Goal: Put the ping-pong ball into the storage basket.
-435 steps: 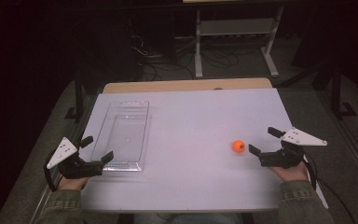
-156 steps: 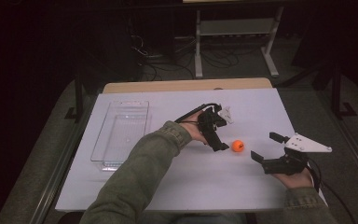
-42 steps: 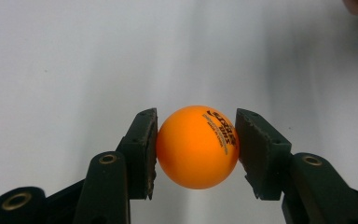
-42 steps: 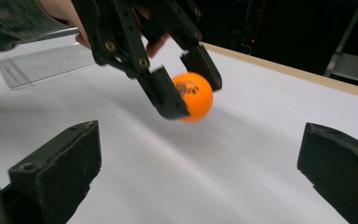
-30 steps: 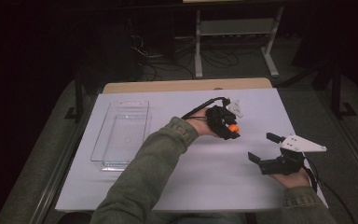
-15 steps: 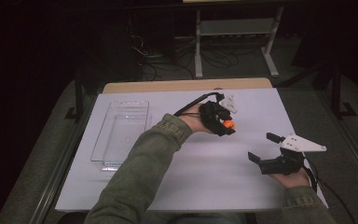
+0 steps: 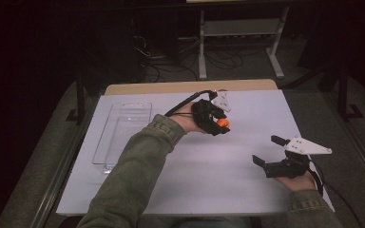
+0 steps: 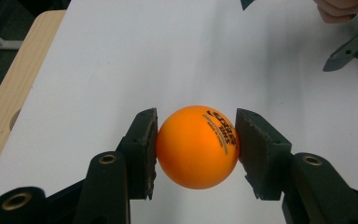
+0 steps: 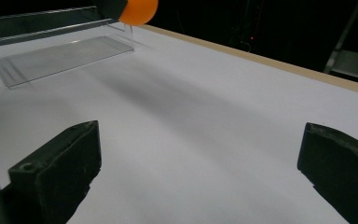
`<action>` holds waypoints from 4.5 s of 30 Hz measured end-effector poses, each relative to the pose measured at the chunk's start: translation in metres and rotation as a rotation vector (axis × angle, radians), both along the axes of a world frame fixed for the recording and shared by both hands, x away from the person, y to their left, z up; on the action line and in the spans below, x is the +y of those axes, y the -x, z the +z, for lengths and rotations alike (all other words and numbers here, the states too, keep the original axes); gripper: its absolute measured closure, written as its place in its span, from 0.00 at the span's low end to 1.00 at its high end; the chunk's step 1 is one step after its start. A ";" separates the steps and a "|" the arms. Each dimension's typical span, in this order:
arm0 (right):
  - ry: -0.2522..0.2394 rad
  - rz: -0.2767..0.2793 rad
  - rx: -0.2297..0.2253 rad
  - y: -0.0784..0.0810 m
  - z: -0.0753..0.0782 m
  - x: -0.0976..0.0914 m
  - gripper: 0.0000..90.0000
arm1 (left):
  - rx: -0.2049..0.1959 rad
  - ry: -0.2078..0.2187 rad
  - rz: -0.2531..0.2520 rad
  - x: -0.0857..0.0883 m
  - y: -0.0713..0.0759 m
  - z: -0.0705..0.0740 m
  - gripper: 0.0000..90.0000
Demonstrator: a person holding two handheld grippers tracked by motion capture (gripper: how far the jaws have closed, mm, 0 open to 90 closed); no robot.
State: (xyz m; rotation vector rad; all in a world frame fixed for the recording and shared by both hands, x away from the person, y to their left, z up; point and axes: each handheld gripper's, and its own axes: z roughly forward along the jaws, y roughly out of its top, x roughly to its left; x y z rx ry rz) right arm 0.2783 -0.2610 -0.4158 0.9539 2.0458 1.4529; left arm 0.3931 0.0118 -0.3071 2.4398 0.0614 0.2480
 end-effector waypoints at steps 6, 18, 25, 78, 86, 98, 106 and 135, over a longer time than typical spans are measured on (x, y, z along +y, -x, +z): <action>0.002 0.000 0.000 0.000 0.000 0.001 0.00 | -0.010 -0.005 0.016 0.011 0.002 0.008 0.56; 0.009 0.004 0.001 -0.001 0.000 0.002 0.00 | -0.016 -0.010 0.049 0.045 0.006 0.019 0.56; 0.010 0.008 0.002 0.000 0.000 0.003 0.00 | -0.017 -0.021 0.082 0.066 0.008 0.022 0.56; 0.023 0.005 -0.002 0.001 0.001 0.004 0.00 | 0.038 -0.175 0.155 0.165 0.033 0.042 0.56; 0.030 0.005 -0.002 0.001 0.001 0.004 0.00 | 0.052 -0.211 0.179 0.181 0.034 0.039 0.56; 0.031 0.010 -0.002 0.000 0.001 0.005 0.00 | 0.080 -0.282 0.207 0.198 0.037 0.036 0.56; 0.032 0.011 -0.003 0.000 0.001 0.005 0.00 | 0.103 -0.336 0.242 0.214 0.035 0.038 0.56; 0.038 0.013 0.003 0.001 0.000 0.005 0.00 | 0.140 -0.397 0.213 0.216 0.033 0.005 0.56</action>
